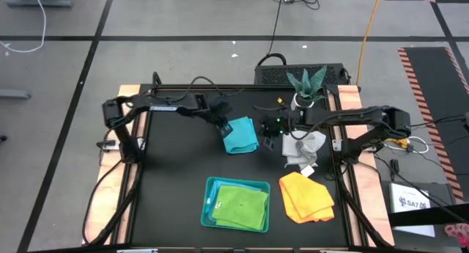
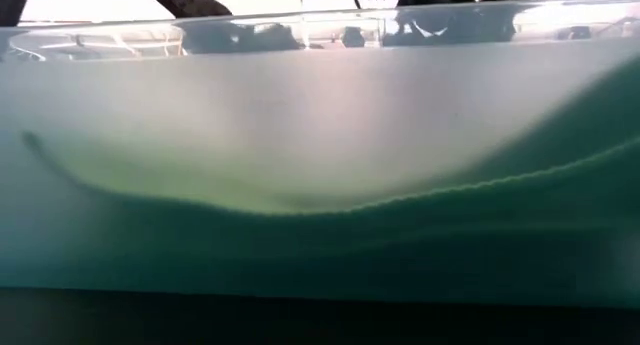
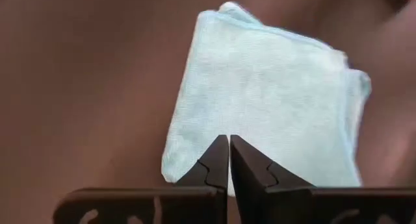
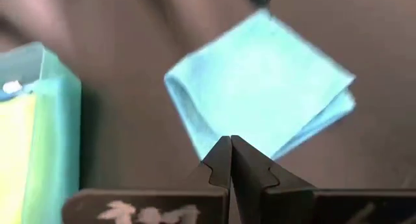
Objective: Fold microfiber towels
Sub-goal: Fold the blue microfiber cloth
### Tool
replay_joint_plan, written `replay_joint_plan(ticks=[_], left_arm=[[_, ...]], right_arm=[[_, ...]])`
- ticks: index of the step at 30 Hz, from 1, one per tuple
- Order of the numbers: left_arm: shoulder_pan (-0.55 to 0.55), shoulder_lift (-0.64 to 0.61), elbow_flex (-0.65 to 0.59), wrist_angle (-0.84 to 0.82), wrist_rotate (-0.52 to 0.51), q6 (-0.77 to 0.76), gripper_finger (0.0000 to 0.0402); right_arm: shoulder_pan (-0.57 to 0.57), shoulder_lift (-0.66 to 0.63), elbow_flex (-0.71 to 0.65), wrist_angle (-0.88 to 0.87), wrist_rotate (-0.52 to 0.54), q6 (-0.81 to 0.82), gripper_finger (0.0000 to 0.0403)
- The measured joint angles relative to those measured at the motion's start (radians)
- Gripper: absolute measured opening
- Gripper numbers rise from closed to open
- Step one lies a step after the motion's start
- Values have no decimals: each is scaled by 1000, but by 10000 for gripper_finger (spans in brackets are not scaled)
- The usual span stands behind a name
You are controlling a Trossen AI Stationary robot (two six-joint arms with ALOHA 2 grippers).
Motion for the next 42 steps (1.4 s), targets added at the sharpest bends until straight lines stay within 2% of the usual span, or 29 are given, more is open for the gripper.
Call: replay_joint_plan(ticks=[5,9,12,15,20,26,42], left_arm=[[-32,-98,0,-37,-52,-1,15],[-48,-128,0,-29,-128,-16,5],[-48,-132,1,-19,-138,-39,3],[-48,-131,1,-36,-139,-64,11],[-55,-131,1,-43,-149,-66,29],[-55,-131,1,-52,-151,-65,31],[-55,-132,1,-48,-156,-63,31]], right_arm=[[-6,1,-67,8,-28,106,0],[-21,25,-121,9,-36,221,0],[-37,57,-132,72,-79,276,6],[-46,102,-133,167,-99,299,30],[-83,158,-131,231,-107,340,89],[-141,229,-133,305,-227,376,134],[-196,272,-132,344,-258,378,138]])
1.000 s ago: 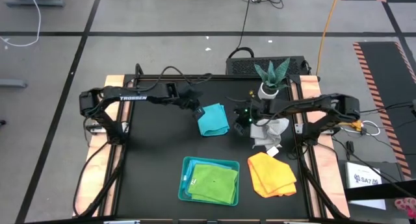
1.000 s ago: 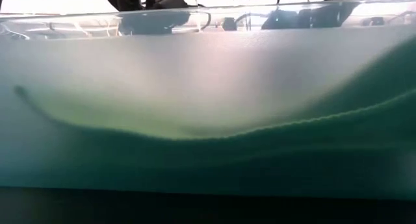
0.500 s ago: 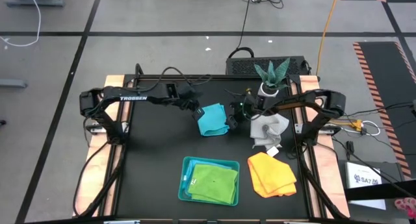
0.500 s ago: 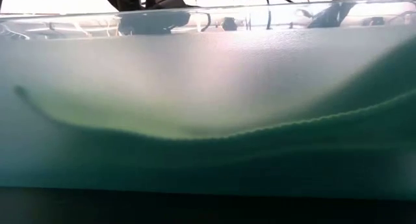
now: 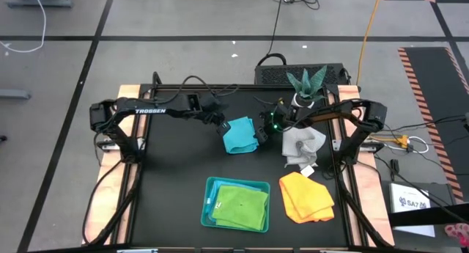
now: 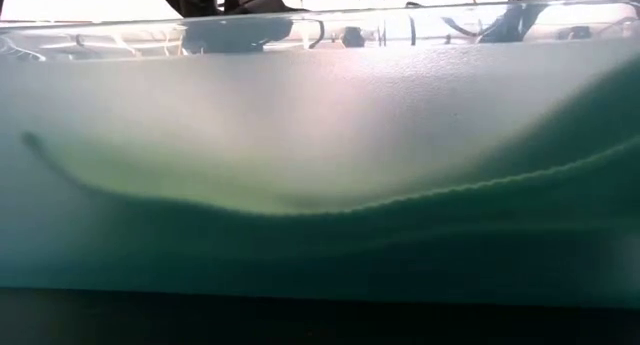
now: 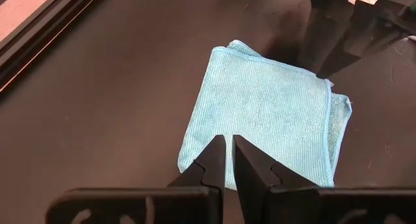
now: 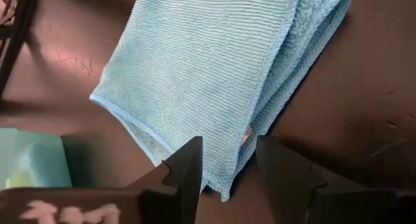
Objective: Fold microfiber towels
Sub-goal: Fold the blue microfiber cloth
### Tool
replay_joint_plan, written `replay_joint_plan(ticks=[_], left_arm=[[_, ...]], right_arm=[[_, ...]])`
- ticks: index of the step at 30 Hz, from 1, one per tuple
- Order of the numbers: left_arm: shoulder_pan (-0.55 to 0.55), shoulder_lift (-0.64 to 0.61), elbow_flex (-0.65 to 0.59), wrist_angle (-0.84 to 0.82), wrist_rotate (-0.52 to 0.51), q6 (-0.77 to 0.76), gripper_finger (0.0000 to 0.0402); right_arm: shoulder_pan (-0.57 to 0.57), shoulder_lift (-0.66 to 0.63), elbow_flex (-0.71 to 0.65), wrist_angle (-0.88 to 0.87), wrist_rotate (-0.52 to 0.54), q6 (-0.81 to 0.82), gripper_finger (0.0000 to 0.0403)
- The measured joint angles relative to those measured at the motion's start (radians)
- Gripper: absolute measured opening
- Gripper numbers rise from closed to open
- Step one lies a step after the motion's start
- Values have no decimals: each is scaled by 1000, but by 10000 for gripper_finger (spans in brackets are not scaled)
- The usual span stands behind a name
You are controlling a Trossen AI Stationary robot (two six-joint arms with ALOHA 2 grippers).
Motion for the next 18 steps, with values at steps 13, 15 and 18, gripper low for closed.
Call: replay_joint_plan(ticks=[13,15,18], left_arm=[[0,0,0,1,0,0,31],[0,0,0,1,0,0,31],[0,-2,1,2,0,0,31]], right_arm=[[0,5,0,2,4,-23,138],[0,8,0,5,6,-23,138],[0,33,0,28,4,-18,137]])
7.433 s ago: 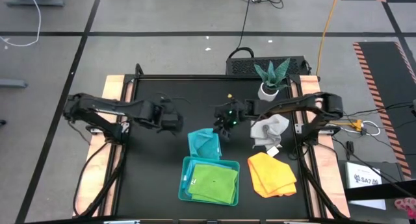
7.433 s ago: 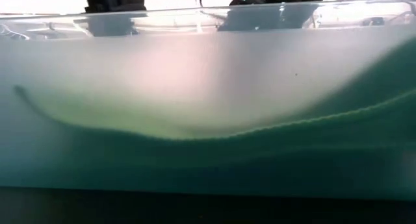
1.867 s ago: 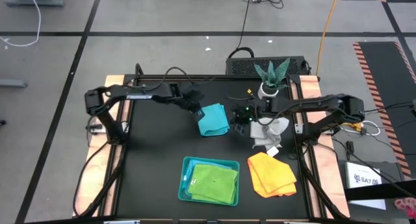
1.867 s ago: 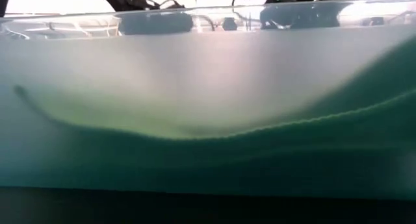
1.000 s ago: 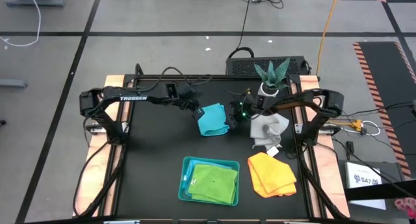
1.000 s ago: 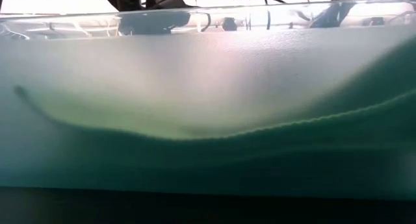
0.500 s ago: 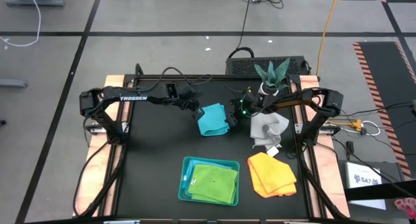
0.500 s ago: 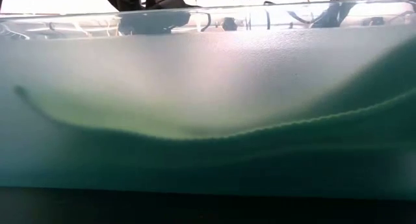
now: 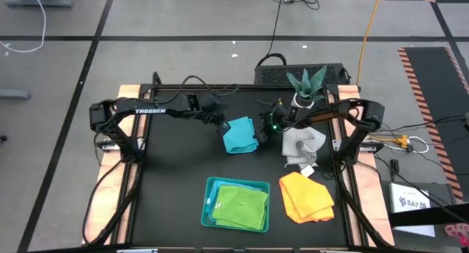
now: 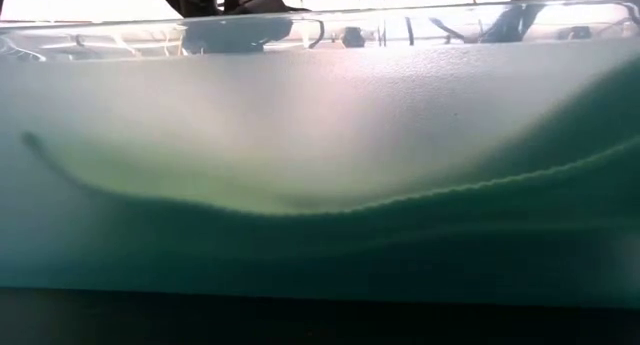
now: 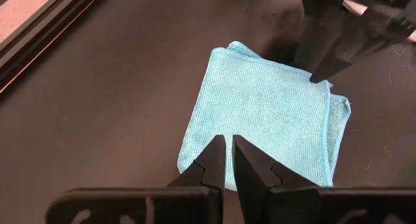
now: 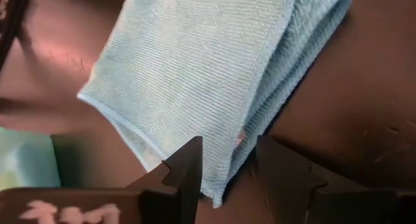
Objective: Fold microfiber towels
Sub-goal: Fold the blue microfiber cloth
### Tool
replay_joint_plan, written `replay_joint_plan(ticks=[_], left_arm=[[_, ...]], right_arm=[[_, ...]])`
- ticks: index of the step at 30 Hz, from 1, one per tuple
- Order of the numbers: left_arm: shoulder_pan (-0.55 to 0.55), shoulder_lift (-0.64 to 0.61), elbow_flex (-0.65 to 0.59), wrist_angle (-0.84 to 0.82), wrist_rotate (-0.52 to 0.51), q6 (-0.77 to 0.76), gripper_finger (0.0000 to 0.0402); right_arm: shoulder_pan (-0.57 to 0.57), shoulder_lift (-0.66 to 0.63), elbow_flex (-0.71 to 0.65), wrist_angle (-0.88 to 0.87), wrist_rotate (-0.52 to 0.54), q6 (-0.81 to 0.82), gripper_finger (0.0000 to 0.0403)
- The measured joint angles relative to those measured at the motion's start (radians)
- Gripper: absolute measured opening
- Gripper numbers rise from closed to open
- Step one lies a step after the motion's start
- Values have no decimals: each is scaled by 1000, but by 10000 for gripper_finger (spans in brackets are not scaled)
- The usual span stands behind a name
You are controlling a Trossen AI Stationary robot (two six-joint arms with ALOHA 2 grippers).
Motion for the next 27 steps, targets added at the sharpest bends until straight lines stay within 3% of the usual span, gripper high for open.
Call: replay_joint_plan(ticks=[6,27], left_arm=[[0,0,0,0,0,-3,31],[0,0,0,0,0,-2,31]], right_arm=[[1,52,0,84,-6,34,137],[-6,55,0,91,-58,48,136]])
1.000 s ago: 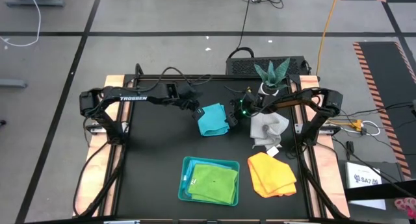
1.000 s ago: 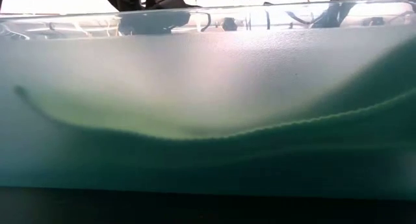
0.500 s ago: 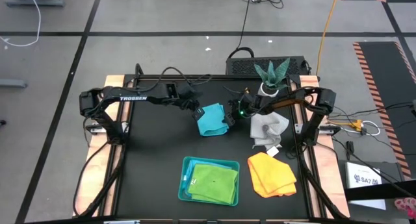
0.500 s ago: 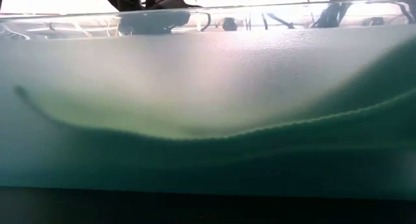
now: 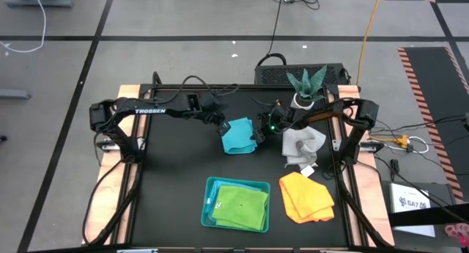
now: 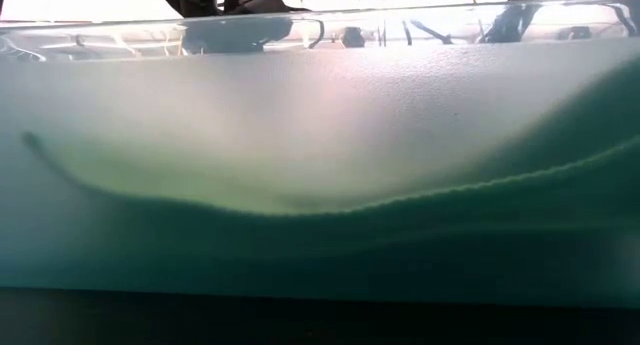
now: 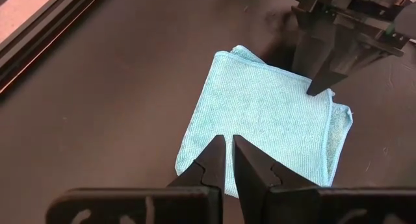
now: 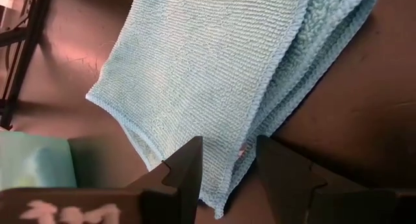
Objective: Fold microfiber towels
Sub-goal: Fold the blue microfiber cloth
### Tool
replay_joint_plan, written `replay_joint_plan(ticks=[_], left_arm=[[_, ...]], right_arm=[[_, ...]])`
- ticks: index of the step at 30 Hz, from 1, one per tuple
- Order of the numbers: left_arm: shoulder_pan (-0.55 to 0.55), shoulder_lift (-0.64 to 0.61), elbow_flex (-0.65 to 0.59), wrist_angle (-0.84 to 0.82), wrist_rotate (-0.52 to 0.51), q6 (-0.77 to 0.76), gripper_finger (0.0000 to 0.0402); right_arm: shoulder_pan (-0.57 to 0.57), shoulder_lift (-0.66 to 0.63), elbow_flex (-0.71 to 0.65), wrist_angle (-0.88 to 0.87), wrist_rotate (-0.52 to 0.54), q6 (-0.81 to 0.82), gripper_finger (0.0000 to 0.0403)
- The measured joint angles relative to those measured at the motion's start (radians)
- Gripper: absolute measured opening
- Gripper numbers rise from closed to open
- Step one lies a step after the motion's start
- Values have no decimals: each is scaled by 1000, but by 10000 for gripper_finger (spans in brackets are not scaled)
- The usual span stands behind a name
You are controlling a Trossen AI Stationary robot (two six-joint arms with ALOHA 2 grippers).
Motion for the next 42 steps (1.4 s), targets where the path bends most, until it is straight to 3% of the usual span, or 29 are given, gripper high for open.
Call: replay_joint_plan(ticks=[7,15,18,32,42], left_arm=[[0,0,0,0,0,2,31],[0,0,0,0,0,2,31],[0,0,0,0,0,2,31],[0,0,0,0,0,1,31],[0,0,0,0,0,1,31]], right_arm=[[-3,-39,0,-10,3,2,122],[3,-65,0,-16,4,-47,22],[13,-65,0,-17,4,-69,3],[32,-65,0,-31,8,-72,12],[37,-65,0,-31,8,-70,99]])
